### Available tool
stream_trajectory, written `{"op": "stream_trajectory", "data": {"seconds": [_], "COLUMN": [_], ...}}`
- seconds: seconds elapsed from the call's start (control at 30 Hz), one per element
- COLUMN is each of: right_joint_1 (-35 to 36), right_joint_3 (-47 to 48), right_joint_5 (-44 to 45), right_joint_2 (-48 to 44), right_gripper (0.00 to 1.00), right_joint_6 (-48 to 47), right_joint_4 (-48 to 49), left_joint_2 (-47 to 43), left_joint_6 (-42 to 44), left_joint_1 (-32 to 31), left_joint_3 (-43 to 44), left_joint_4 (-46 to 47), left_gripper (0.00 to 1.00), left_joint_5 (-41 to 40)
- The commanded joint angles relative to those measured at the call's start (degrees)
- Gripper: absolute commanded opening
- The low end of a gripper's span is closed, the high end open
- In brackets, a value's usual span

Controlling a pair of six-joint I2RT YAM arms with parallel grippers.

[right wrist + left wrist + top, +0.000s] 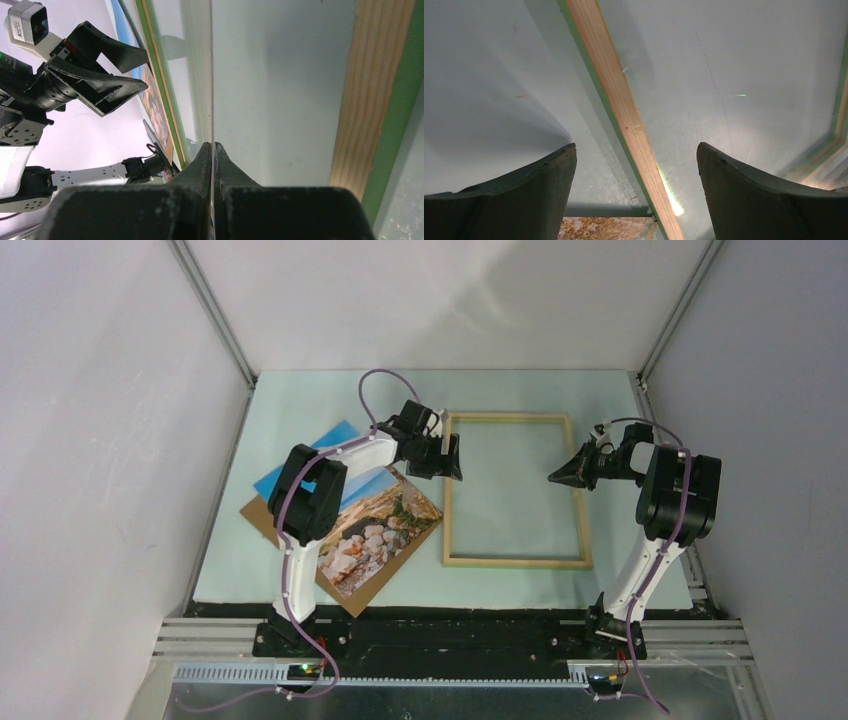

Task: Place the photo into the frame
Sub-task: Place the photo frame item in the photo frame.

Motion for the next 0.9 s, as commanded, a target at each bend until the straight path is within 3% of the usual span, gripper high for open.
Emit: {"op": "stream_trajectory", "data": {"seconds": [0.0,0.87], "right_joint_1": [0.61,1.99], "right_joint_3": [-0.14,0.38], "right_joint_5": [0.09,-0.47], "right_joint_2": [0.17,-2.45], "right_gripper": [0.0,0.0], "right_joint_6": [-0.52,-3.24], "right_joint_4": [-2.44,-2.13], "left_joint_2": [-2.69,-4.44], "left_joint_6": [-0.61,-0.64], "left_joint_1": [0.96,2.42], "left_joint_3": [-1.7,-2.72], "left_joint_4": [1.43,2.67], "left_gripper": [0.96,0.97], "left_joint_5": [3.22,4.29]}}
